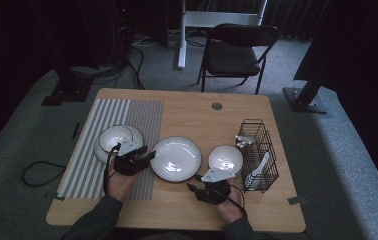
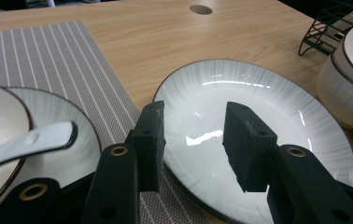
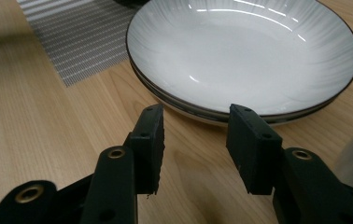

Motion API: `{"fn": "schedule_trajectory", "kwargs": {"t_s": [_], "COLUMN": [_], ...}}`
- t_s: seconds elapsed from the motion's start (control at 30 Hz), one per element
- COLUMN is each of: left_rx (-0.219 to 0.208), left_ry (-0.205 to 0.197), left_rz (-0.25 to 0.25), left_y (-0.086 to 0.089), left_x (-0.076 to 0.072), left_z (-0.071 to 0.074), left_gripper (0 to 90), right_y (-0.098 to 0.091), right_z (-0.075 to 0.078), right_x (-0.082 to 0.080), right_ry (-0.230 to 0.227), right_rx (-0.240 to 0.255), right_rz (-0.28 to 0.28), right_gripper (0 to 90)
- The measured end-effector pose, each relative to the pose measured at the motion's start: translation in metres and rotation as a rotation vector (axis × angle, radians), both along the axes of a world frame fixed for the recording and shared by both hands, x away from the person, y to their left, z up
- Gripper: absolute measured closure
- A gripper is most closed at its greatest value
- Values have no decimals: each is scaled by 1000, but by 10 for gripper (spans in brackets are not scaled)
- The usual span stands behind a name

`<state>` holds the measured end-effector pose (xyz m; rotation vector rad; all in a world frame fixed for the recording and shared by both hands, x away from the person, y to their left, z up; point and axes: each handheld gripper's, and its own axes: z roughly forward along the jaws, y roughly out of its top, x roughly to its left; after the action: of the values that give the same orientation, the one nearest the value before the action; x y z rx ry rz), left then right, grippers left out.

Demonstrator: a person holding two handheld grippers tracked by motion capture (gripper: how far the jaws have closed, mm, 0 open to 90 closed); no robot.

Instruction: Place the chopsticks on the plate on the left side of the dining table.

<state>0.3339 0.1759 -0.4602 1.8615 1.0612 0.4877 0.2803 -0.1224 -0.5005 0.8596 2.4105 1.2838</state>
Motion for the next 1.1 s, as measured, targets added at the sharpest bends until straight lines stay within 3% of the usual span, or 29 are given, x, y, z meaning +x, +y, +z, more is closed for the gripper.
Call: {"fn": "schedule_trajectory", "kwargs": {"t_s": [0.23, 1.1], "left_rx": [-6, -21], "left_ry": [-8, -49], "left_rz": [-23, -156], "left_y": [-9, -42], "left_x": [6, 24], "left_z": [6, 27], "left_gripper": [597, 597], "right_y": [0, -5], "right_z": [-4, -12], "right_x": [-2, -3], "right_ry": [-22, -10], "right_rx": [-51, -68], "right_rz": [-7, -19], "right_gripper": [560, 558]}}
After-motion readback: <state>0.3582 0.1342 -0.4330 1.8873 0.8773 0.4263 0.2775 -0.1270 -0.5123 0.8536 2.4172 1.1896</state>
